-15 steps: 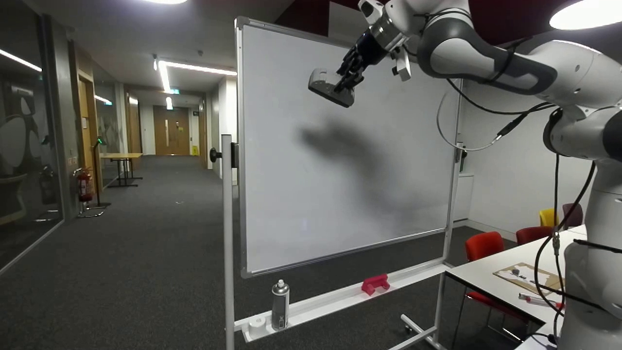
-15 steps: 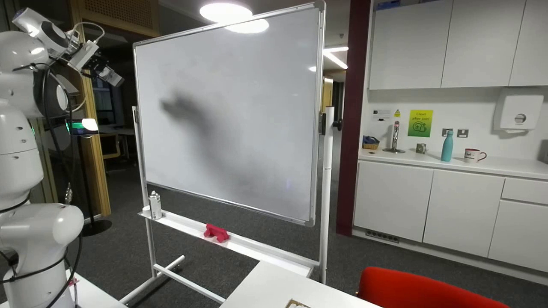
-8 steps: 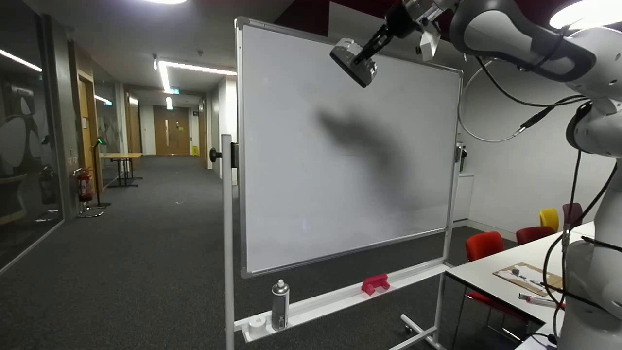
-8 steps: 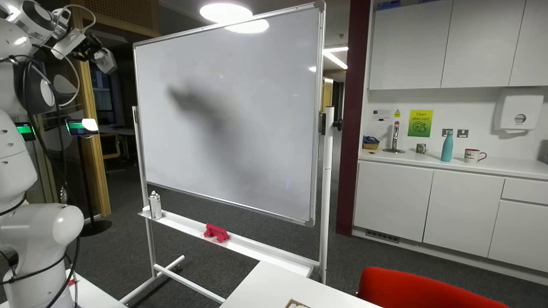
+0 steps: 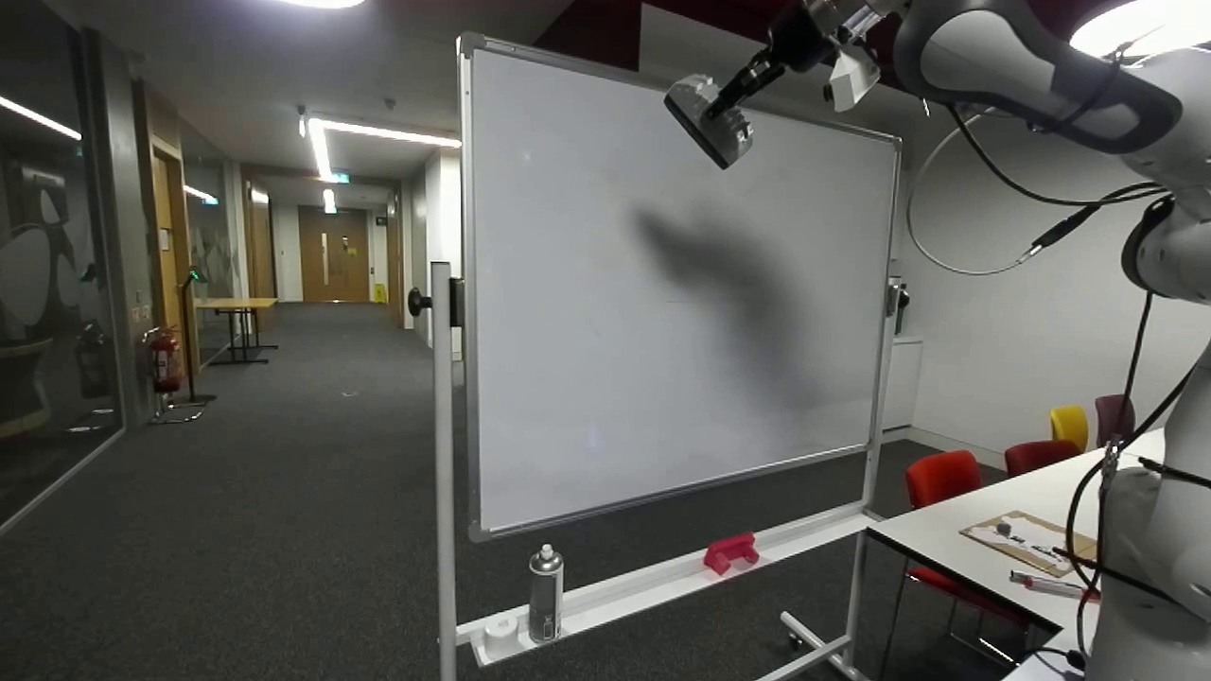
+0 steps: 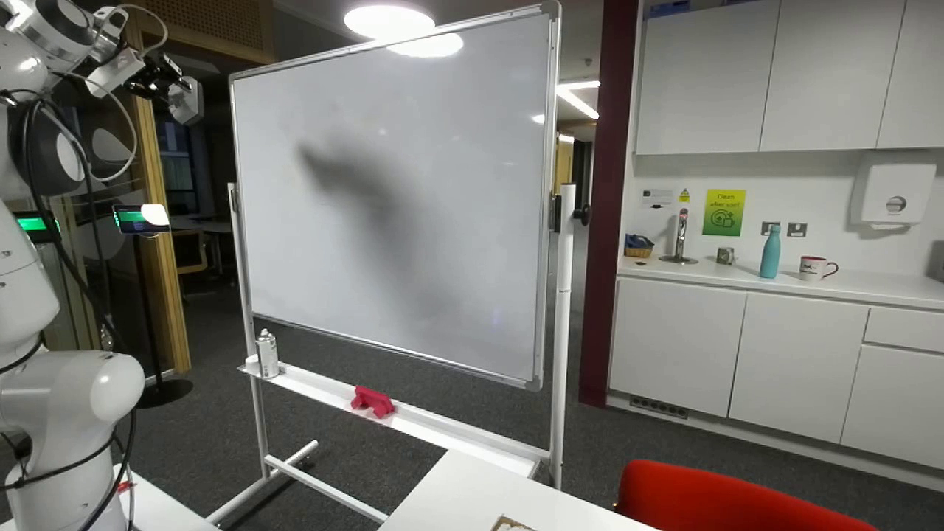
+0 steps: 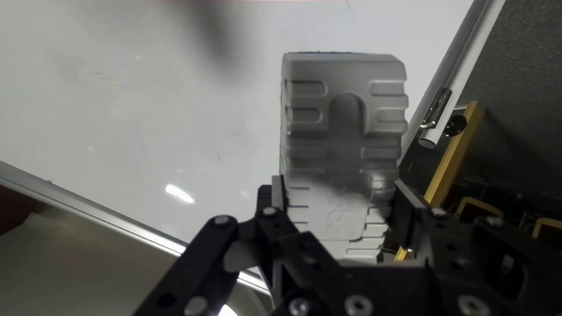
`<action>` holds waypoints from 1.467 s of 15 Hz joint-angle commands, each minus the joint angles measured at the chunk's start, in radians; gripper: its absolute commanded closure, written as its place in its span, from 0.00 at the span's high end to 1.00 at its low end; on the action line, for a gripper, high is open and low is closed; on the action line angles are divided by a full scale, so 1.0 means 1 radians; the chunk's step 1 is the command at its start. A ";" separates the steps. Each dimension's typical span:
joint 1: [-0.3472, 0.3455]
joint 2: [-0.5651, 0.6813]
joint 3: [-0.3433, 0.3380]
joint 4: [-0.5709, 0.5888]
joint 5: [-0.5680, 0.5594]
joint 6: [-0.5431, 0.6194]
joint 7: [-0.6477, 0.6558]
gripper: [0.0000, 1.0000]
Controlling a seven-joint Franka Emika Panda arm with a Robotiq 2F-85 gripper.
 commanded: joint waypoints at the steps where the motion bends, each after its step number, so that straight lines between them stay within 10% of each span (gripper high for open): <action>1: -0.087 -0.001 0.067 0.006 0.026 0.006 -0.012 0.32; 11: -0.096 -0.117 -0.031 -0.159 0.126 -0.312 0.262 0.32; 22: -0.357 -0.135 -0.028 -0.241 0.261 -0.362 0.250 0.32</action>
